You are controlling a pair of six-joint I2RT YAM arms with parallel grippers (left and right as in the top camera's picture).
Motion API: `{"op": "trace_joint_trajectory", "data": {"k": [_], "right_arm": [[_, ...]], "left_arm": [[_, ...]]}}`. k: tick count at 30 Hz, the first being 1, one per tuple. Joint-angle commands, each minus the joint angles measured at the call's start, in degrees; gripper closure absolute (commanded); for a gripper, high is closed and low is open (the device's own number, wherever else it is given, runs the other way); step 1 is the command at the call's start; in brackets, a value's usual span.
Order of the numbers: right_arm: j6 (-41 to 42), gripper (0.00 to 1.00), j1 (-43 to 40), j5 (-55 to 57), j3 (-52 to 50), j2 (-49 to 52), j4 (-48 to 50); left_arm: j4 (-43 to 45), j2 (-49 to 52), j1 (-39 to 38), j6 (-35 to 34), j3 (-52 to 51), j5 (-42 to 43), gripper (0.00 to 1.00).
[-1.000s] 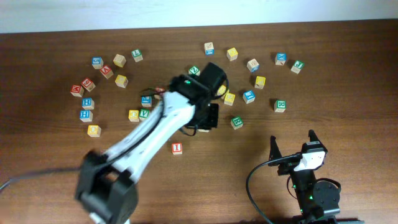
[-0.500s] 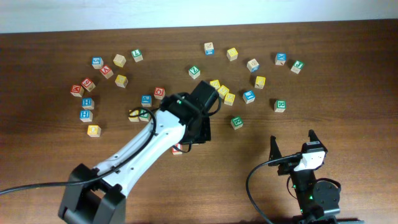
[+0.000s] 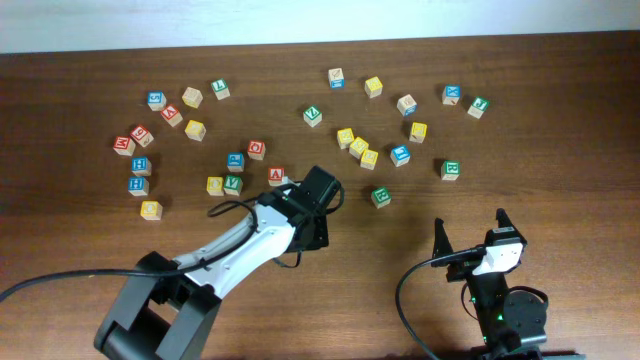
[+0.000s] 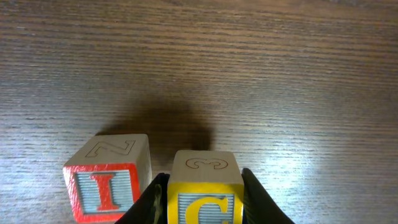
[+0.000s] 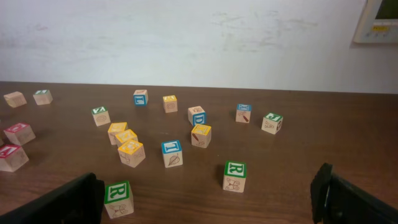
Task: Spell out ICRA
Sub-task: 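Place the yellow C block right of the red I block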
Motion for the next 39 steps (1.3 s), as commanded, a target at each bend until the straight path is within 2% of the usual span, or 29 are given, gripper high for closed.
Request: {"op": "trace_joint_trajectory", "data": {"k": [1, 39], "right_arm": [[0.46, 0.02, 0.31, 0.28, -0.31, -0.33, -0.37], [0.46, 0.02, 0.31, 0.31, -0.31, -0.33, -0.35]], "left_arm": [[1.18, 0.26, -0.24, -0.57, -1.03, -0.81, 0.76], [2.78, 2.12, -1.57, -0.57, -1.03, -3.8, 0.72]]}}
